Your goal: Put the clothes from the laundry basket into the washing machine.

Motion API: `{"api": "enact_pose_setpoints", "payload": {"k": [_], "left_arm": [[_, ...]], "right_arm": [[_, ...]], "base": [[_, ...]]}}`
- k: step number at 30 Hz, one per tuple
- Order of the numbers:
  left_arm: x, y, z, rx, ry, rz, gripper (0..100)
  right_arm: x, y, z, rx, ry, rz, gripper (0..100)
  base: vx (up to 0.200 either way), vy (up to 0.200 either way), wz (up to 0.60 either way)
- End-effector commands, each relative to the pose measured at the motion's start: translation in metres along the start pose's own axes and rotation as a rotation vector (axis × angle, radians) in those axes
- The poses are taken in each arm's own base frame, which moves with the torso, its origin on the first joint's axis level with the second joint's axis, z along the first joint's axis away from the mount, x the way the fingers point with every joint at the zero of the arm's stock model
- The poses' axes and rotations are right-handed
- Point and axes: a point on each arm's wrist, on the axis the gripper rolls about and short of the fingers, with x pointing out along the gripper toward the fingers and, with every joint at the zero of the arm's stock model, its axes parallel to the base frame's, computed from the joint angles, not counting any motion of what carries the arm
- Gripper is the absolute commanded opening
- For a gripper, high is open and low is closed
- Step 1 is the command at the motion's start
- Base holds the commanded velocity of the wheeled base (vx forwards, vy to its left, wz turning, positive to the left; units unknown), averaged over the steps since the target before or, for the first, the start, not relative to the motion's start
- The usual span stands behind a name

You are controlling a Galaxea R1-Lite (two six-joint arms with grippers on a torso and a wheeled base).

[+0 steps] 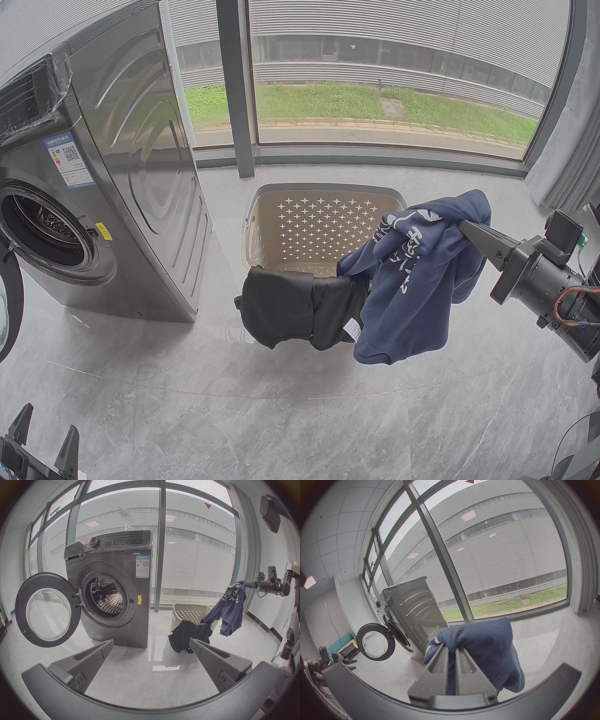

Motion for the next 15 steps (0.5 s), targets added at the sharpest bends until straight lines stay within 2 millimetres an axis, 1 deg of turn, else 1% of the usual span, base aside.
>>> {"api": "enact_pose_setpoints", "payload": {"k": [1, 15], "left_arm": [[-0.0001, 0.0003, -0.0053, -0.001, 0.0, -0.001, 100], [-0.0001, 0.0003, -0.0053, -0.002, 0.0, -0.001, 100]], "right_arm": [[0.0003, 0.0006, -0.0001, 0.001, -0.004, 0.004, 0], [0.0015, 0.0036, -0.0062, 0.003, 0.021, 0.021, 0]], "base": [[0.0, 0.2, 0.0], [0.0, 0.2, 0.0]]}}
